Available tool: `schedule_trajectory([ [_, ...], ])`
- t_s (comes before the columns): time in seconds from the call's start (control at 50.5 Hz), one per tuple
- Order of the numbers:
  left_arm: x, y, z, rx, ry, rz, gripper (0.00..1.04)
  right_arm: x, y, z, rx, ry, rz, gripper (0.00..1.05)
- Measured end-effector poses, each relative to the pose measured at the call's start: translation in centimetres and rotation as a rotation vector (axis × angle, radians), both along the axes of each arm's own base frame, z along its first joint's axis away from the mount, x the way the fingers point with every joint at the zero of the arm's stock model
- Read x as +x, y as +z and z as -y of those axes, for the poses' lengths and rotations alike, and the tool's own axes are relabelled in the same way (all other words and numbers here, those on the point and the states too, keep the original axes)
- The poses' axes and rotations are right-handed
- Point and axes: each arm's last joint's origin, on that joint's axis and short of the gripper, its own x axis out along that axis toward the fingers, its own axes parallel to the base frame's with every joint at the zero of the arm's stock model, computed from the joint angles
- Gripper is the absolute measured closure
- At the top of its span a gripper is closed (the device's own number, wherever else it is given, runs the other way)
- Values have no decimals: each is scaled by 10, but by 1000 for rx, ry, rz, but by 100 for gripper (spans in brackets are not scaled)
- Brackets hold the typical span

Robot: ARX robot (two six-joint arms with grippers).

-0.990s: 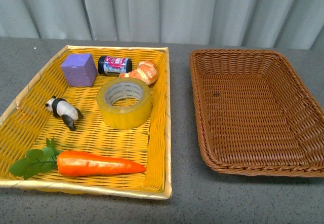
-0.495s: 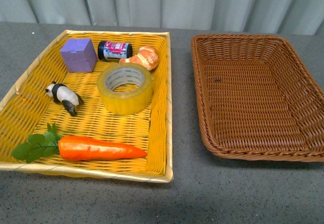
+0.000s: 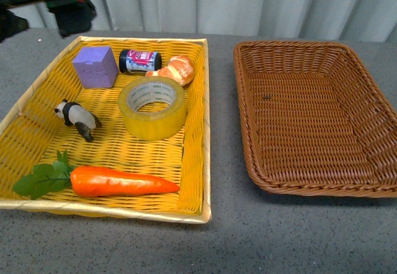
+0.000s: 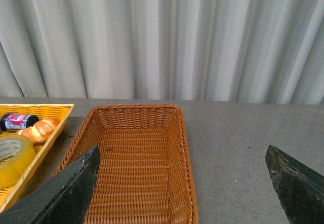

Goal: Move tape to another basket

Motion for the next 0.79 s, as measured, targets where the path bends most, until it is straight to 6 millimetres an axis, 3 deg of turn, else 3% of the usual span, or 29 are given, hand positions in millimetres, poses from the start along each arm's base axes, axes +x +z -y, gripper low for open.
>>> schedule_trajectory([
  [0.178,55,-24,18,66,-82,-196,6,0,0,0,0,0,0,9],
  [0.297,76,-33,22,101,-100,-257,6,0,0,0,0,0,0,9],
  [0.455,88,-48,22,130,-107,-334,6,0,0,0,0,0,0,9],
  [0.634,87,-71,22,155,-132,-440,6,0,0,0,0,0,0,9],
  [0.792,93,-75,22,171,-109,-437,6,0,0,0,0,0,0,9],
])
